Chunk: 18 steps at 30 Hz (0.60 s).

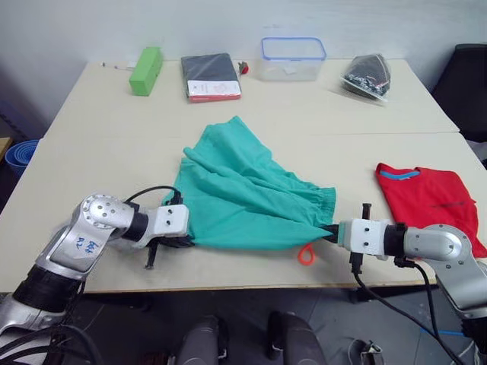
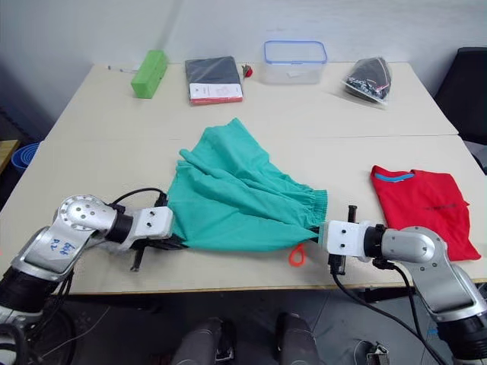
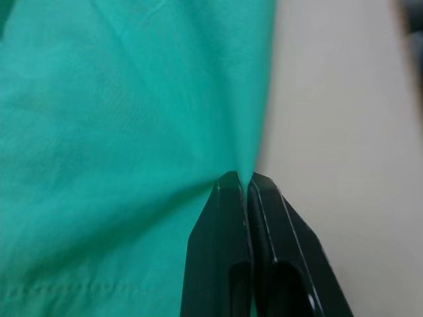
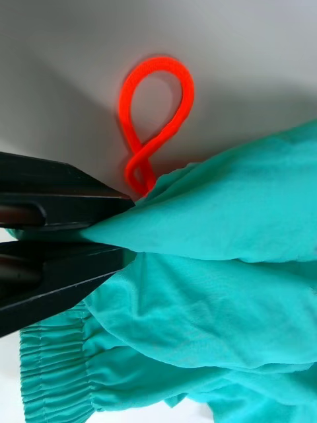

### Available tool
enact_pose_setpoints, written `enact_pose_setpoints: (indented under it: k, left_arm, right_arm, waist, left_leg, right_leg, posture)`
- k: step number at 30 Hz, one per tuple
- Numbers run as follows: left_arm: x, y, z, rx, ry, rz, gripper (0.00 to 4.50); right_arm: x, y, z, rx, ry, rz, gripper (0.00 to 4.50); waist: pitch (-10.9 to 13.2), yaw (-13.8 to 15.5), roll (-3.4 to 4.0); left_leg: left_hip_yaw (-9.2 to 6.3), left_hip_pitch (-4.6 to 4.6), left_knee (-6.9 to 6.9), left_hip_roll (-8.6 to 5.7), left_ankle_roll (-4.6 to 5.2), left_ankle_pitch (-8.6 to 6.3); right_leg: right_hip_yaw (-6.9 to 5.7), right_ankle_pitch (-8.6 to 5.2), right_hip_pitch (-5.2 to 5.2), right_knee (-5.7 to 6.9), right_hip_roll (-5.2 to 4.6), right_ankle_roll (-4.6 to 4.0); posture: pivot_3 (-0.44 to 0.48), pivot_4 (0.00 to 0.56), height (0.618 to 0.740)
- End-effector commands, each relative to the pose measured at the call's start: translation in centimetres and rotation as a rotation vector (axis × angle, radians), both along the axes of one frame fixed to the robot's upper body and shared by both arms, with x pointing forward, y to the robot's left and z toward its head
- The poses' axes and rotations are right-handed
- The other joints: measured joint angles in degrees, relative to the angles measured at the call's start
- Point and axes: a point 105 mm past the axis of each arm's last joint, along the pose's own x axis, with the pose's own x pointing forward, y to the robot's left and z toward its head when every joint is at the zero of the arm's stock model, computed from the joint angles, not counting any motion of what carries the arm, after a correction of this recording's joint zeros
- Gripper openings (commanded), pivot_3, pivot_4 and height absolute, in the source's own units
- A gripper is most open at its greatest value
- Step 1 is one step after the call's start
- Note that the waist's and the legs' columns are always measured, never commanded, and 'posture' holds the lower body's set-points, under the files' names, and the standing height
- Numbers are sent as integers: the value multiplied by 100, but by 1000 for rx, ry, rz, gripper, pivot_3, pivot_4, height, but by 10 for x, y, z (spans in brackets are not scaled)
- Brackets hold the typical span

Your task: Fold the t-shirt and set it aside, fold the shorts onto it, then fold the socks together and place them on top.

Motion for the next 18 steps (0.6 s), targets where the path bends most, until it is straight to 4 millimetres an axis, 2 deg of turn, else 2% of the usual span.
enact_pose_setpoints:
  k: [1,5,12,13,18]
  left_arm:
    - [-33,2,16,-30,150,-54,58]
    - [-75,11,13,30,325,-107,58]
    - [-102,13,12,39,417,-120,58]
    - [-102,12,12,40,414,-123,58]
    - [-54,8,12,-4,110,-25,58]
  right_arm:
    - [-10,-2,18,7,50,108,0]
    - [-16,5,22,28,96,171,0]
    - [-44,10,14,27,255,266,0]
    - [-47,10,13,26,275,280,0]
    - [-33,10,13,22,213,239,0]
  waist:
    - [0,-25,0]
    - [1,-42,1]
    - [3,7,3]
    - [3,-3,3]
    - [3,-2,4]
  left_leg:
    - [0,3,0,0,0,0]
    - [0,6,0,5,-6,-2]
    - [-19,-1,0,8,-16,-5]
    - [-19,-1,0,9,-17,-5]
    - [-18,1,0,17,-24,-6]
  right_leg:
    - [1,0,2,1,0,0]
    - [5,-4,3,-3,-2,-6]
    - [20,-10,6,-12,-15,-17]
    - [22,-10,6,-13,-16,-17]
    - [23,-11,6,-11,-13,-19]
  posture:
    - [0,150,740]
    - [0,150,740]
    - [0,150,740]
    - [0,150,740]
    - [0,150,740]
